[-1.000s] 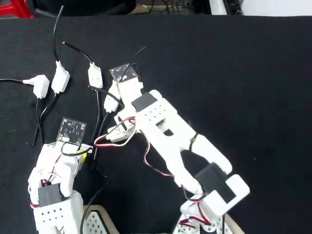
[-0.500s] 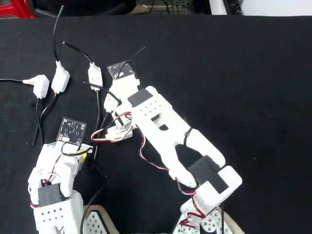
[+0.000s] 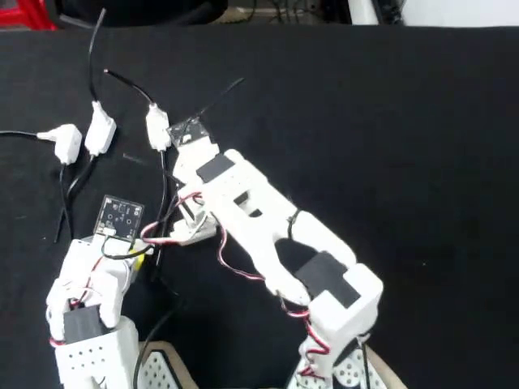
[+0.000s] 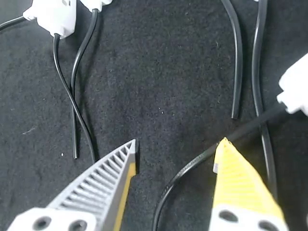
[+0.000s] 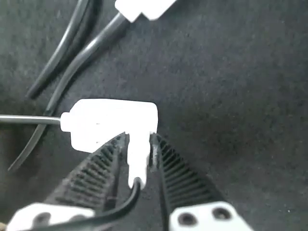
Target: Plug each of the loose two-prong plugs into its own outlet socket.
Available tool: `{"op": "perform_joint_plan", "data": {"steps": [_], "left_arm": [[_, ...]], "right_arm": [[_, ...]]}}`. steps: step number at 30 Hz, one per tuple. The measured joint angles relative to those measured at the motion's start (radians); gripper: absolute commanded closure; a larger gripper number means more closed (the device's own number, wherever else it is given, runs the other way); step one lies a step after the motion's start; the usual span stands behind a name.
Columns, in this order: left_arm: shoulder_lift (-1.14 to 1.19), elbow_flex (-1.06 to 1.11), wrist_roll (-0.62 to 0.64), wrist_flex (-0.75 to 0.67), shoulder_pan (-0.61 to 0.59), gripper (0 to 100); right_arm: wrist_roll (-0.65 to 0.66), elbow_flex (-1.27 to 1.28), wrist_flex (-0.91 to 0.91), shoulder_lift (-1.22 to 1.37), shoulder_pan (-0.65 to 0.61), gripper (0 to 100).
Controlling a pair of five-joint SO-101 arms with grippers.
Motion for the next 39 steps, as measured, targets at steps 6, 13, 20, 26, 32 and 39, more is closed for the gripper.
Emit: {"op": "perform_joint_plan", "data": {"steps": [6, 13, 20, 26, 32, 39], "left_arm": [[0.000, 0.000, 0.000, 0.000, 0.000, 74], [0.000, 0.000, 0.000, 0.000, 0.000, 74], [0.000, 0.000, 0.000, 0.000, 0.000, 74], [0.000, 0.000, 0.000, 0.000, 0.000, 74], [0.000, 0.000, 0.000, 0.000, 0.002, 74], [0.000, -0.003, 0.000, -0.015, 0.169, 74]], "right_arm": [[0.000, -0.003, -0.003, 0.000, 0.000, 86.7], [0.000, -0.008, 0.071, -0.008, -0.025, 66.5], [0.002, 0.017, 0.178, -0.236, -0.035, 69.4], [0.006, 0.068, 0.287, -0.534, -0.087, 69.4], [0.192, 0.072, 0.414, -0.792, 0.164, 86.4], [0.446, 0.199, 0.368, -0.848, 0.583, 96.6]]}}
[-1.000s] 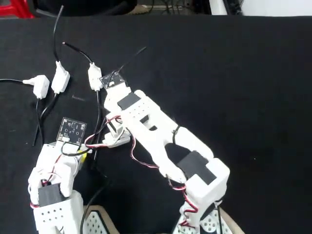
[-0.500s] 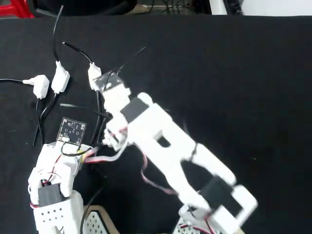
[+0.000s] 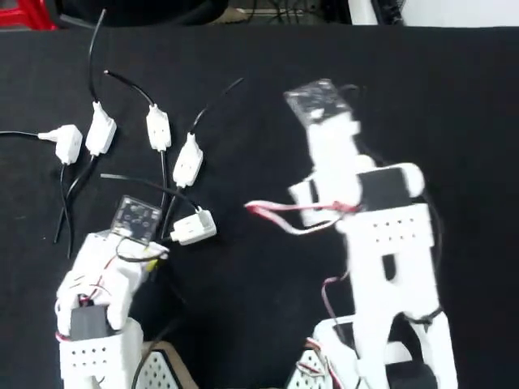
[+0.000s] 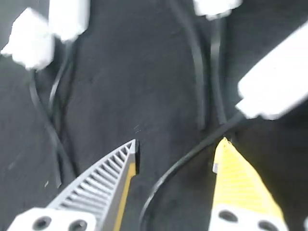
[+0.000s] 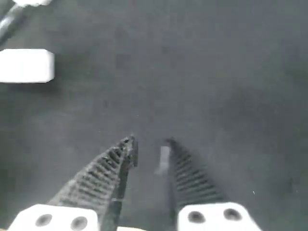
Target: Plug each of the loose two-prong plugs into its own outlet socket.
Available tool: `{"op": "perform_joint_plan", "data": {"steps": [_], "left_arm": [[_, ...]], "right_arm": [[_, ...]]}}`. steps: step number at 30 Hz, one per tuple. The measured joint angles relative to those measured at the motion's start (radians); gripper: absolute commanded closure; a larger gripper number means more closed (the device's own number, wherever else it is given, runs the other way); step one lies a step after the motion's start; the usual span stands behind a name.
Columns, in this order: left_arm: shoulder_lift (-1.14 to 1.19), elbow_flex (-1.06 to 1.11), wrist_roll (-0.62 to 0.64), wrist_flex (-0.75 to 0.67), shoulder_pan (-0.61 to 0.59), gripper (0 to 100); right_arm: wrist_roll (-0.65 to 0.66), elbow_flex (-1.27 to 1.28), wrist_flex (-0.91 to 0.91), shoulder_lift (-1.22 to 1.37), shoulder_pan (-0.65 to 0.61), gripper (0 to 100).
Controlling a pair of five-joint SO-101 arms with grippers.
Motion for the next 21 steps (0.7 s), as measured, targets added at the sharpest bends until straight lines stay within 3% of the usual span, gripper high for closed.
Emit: {"op": "perform_joint_plan", "data": {"steps": [5, 9, 21], "left_arm": [[0.054, -0.069, 0.000, 0.000, 0.130, 74], [0.239, -0.170, 0.000, -0.061, 0.203, 74], [1.234, -0.589, -0.081, -0.353, 0.318, 74]], "right_arm": [[0.032, 0.187, -0.245, 0.095, 0.106, 96.6], [0.034, 0.255, -0.488, 0.189, 0.175, 96.6], [0.069, 0.255, -0.582, 0.345, 0.189, 96.6]]}}
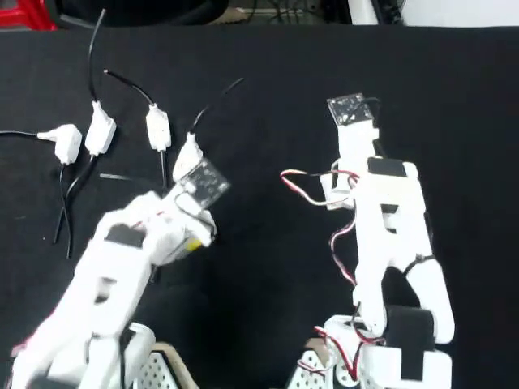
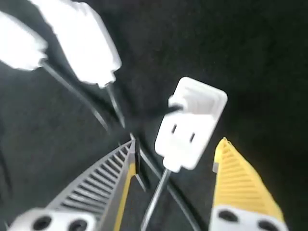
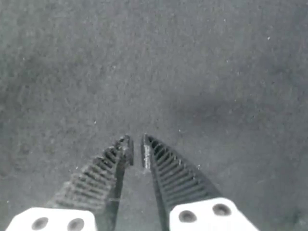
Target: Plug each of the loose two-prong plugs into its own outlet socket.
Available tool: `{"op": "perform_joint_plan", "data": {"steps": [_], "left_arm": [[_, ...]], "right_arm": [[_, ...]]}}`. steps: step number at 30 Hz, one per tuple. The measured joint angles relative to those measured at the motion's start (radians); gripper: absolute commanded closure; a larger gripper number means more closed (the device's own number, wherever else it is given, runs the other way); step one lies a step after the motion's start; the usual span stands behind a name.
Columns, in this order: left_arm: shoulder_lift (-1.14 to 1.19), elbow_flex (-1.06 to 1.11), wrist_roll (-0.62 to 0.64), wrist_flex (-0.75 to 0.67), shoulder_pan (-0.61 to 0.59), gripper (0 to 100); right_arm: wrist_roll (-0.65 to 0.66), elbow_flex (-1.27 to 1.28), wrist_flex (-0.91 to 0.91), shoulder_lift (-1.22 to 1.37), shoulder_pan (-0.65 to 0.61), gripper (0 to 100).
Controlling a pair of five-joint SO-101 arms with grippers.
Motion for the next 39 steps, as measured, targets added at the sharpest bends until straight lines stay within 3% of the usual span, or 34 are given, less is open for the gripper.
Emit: {"op": "perform_joint_plan", "data": {"steps": [9, 16, 26, 30, 36, 39], "left_arm": [[0.423, -0.238, -0.006, -0.038, 0.003, 75], [0.457, -0.269, 0.003, -0.035, 0.040, 98], [0.479, -0.440, 0.302, -0.040, 0.089, 94], [0.479, -0.489, 0.431, -0.123, 0.089, 92], [0.479, -0.491, 0.594, -0.203, 0.078, 74], [0.479, -0.491, 0.684, -0.204, 0.026, 71]], "right_arm": [[0.000, 0.000, -0.061, 0.071, 0.000, 96.6], [0.000, 0.000, -0.078, 0.081, 0.000, 96.6], [0.000, 0.000, -0.078, 0.081, 0.000, 96.6], [0.000, 0.000, -0.078, 0.081, 0.000, 96.6], [0.000, 0.000, -0.078, 0.081, -0.011, 96.6], [0.000, 0.000, -0.078, 0.081, -0.009, 96.6]]}}
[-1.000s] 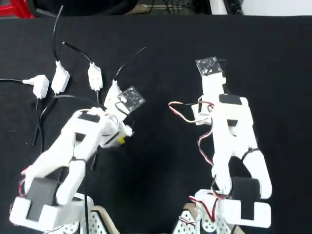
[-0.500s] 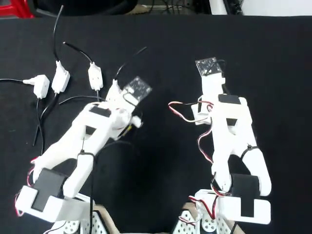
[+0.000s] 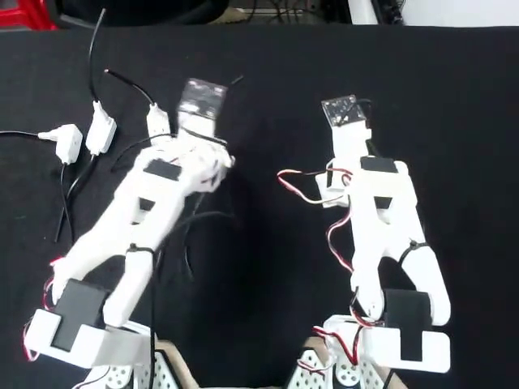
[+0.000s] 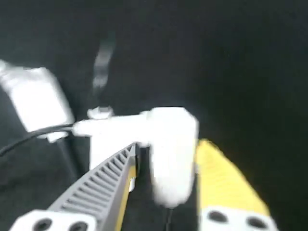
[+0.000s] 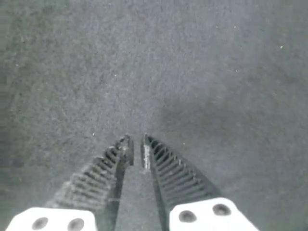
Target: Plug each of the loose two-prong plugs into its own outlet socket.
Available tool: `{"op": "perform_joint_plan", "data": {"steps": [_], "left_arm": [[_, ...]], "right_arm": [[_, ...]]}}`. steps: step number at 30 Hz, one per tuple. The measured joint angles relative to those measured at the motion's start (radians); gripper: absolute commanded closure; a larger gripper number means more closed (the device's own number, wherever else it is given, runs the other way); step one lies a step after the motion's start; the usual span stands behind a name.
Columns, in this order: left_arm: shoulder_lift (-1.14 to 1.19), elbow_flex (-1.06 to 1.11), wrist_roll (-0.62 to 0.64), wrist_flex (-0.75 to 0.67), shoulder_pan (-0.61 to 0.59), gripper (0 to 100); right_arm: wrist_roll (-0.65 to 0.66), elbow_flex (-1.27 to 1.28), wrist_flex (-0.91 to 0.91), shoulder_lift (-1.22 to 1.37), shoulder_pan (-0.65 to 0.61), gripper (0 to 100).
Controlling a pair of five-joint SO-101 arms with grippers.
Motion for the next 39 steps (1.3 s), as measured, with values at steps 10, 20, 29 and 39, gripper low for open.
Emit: {"op": "perform_joint_plan", "data": {"steps": [10, 20, 29, 39], "left_arm": [[-0.081, 0.008, 0.051, 0.209, -0.068, 72], [-0.574, 0.399, 0.046, 0.118, -0.138, 81], [-1.112, 0.833, -0.141, 0.118, -0.262, 91], [-1.665, 1.086, -0.252, 0.371, -0.385, 92]], "right_arm": [[0.115, 0.064, 0.083, -0.147, -0.031, 96.6], [0.118, 0.420, -0.066, -0.574, -0.091, 96.6], [0.118, 0.753, -0.209, -0.865, -0.126, 96.6], [0.109, 1.043, -0.290, -1.214, -0.140, 96.3]]}}
